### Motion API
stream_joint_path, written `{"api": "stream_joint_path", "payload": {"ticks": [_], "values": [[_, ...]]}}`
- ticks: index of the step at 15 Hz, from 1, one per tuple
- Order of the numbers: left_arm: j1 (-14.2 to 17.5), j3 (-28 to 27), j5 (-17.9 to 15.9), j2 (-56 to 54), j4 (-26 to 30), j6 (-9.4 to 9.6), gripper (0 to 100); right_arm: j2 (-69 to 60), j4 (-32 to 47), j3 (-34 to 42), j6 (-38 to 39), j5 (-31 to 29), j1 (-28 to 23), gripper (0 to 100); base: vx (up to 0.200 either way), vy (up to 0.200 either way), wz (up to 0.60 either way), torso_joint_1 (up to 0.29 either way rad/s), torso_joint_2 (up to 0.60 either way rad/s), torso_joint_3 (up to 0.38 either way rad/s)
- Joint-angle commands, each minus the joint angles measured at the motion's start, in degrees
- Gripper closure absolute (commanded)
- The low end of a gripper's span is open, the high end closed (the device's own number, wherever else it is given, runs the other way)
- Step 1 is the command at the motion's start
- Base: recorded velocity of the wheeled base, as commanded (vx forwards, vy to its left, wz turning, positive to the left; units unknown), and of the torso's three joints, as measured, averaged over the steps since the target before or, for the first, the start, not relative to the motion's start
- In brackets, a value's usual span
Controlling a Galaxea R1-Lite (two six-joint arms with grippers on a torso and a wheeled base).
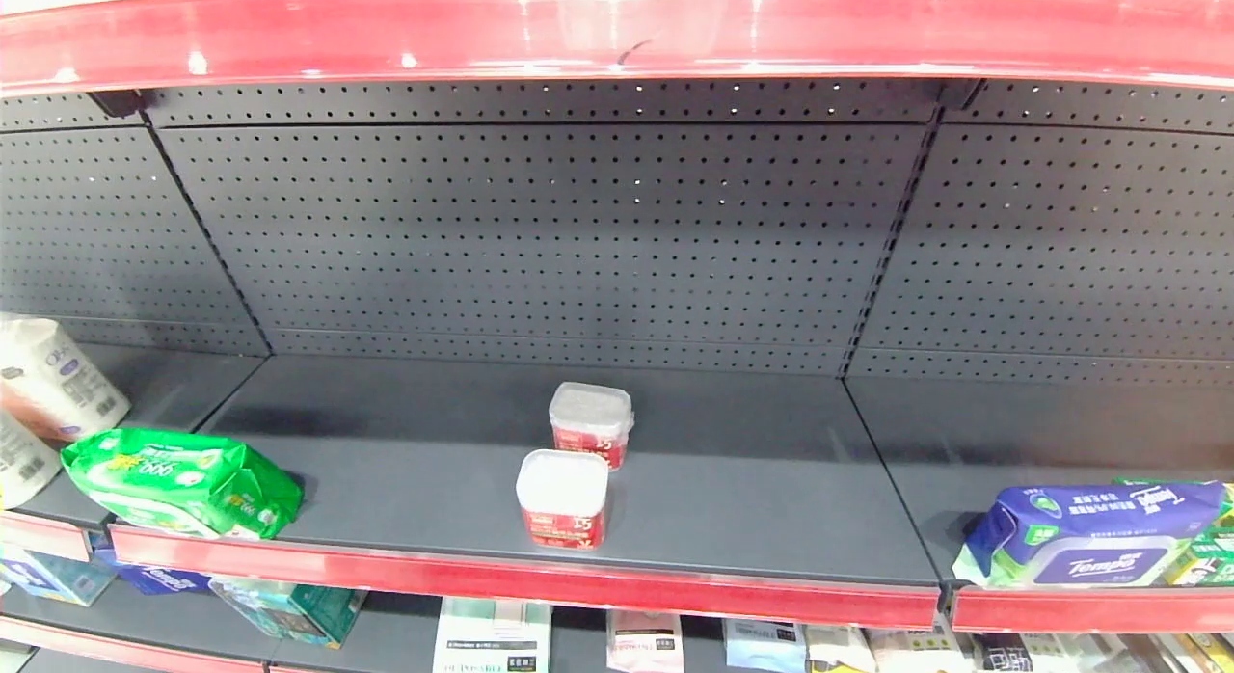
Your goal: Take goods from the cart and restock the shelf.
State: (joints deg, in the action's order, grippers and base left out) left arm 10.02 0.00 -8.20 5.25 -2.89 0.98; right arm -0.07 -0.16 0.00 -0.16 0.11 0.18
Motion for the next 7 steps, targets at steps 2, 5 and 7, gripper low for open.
{"api": "stream_joint_path", "payload": {"ticks": [2, 5, 7], "values": [[0.0, 0.0, 0.0, 0.2, 0.0, -0.01, 0, 0.1, 0.0, 0.0, 0.0, 0.1, 0.0, 0, 0.0, 0.0, 0.0, 0.0, 0.0, 0.0], [-0.3, 0.0, -1.8, 0.3, 0.1, -0.1, 0, 0.1, 0.0, 0.0, 0.0, 0.1, 0.0, 0, 0.0, 0.0, 0.0, 0.0, 0.0, 0.0], [-2.1, 0.0, -4.0, 0.4, 0.1, -0.18, 0, 0.1, 0.0, 0.0, -0.1, 0.0, 0.0, 0, 0.0, 0.0, 0.0, 0.0, 0.0, 0.0]]}}
